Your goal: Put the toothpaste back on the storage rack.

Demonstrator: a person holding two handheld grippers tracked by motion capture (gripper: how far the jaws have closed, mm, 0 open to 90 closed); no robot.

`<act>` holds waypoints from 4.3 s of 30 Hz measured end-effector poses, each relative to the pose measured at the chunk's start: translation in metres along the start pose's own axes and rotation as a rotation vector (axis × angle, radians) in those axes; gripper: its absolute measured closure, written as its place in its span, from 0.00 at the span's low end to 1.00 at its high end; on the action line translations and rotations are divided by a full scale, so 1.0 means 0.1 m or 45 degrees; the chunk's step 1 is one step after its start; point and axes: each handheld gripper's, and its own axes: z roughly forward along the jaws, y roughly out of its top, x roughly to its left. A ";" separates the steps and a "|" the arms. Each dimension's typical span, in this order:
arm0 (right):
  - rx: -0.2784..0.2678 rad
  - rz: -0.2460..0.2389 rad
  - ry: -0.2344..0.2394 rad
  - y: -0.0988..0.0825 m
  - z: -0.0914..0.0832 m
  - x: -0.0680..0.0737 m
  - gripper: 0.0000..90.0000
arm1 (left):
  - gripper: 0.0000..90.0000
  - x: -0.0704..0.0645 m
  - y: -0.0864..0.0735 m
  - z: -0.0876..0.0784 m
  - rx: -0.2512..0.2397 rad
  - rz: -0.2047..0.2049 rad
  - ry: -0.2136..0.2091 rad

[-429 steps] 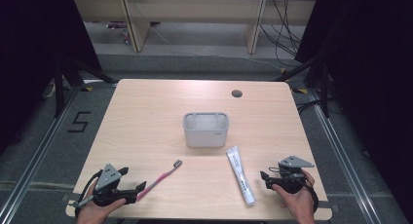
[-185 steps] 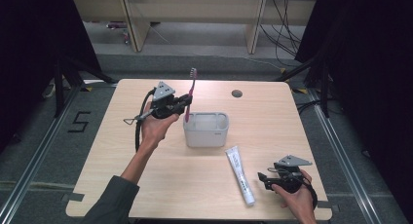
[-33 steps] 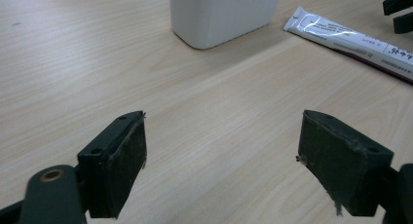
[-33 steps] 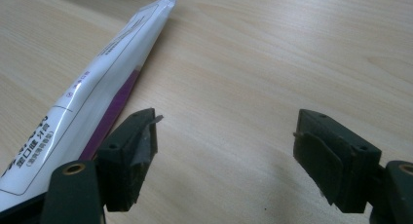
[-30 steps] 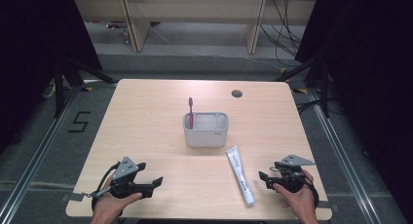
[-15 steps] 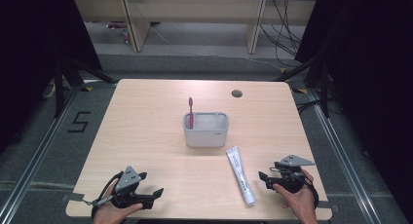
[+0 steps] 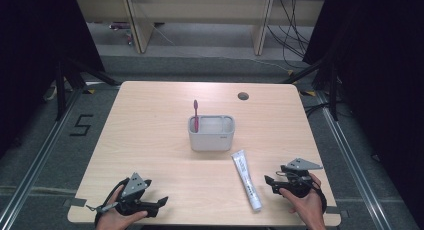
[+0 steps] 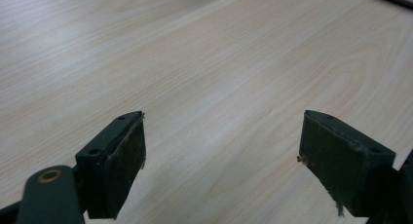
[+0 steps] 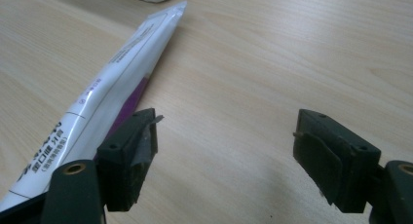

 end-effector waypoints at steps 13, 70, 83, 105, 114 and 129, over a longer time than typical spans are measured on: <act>0.003 -0.016 0.033 0.19 -0.09 0.15 0.30 | 0.19 -0.05 -0.01 0.01 -0.017 0.000 0.001; 0.514 -0.135 0.077 0.61 0.49 0.71 0.48 | 0.19 -0.06 -0.01 0.01 -0.016 0.003 0.004; 0.534 -0.209 0.100 0.63 0.51 0.69 0.59 | 0.20 -0.06 -0.01 0.01 -0.005 0.016 0.005; 0.658 -0.301 0.106 0.72 0.59 0.74 0.68 | 0.20 -0.05 -0.01 0.01 -0.002 0.017 0.005; 0.702 -0.364 0.101 0.78 0.60 0.77 0.71 | 0.20 -0.05 -0.01 0.01 0.007 0.034 0.000; 0.745 -0.406 0.103 0.81 0.65 0.77 0.70 | 0.20 -0.06 -0.01 0.01 0.012 0.040 -0.004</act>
